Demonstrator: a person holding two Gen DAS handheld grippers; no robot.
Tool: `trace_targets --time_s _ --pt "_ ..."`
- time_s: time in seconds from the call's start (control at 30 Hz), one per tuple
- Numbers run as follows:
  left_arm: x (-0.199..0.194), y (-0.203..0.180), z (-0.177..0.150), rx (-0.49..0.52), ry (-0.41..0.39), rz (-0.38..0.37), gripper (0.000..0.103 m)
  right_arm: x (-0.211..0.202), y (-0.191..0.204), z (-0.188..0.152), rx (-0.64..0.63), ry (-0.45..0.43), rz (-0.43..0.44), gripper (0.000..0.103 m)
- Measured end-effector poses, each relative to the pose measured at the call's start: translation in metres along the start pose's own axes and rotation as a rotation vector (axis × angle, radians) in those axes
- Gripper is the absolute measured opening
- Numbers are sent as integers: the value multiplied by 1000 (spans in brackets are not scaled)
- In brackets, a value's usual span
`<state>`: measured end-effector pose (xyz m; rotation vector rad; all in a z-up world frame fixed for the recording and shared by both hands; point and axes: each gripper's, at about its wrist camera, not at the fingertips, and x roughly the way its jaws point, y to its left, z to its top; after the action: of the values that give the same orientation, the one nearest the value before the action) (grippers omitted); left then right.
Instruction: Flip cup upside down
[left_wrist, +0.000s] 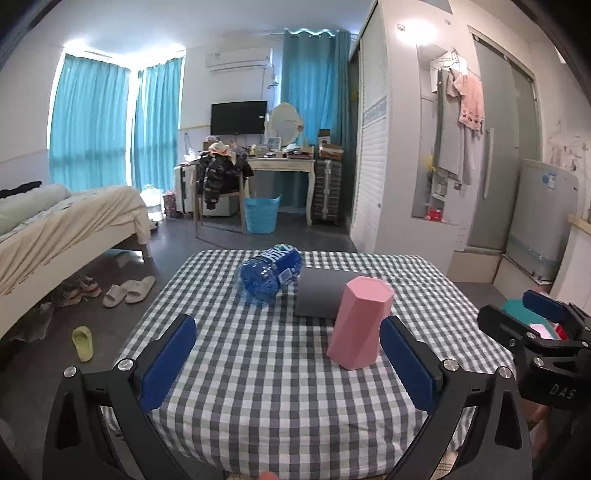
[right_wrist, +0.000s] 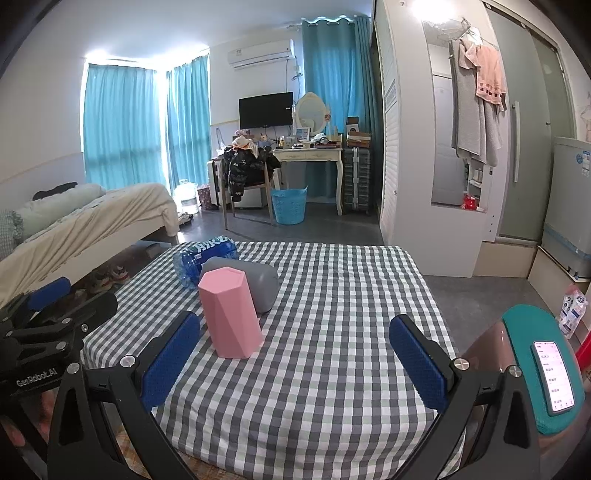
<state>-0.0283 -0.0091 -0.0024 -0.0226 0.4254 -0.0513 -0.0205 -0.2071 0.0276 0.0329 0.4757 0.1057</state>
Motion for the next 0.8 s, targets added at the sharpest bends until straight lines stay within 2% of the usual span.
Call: trace_targets --time_s 0.8 --pt "4 7 -7 -15 12 26 103 9 1 -3 -3 28 -7 103"
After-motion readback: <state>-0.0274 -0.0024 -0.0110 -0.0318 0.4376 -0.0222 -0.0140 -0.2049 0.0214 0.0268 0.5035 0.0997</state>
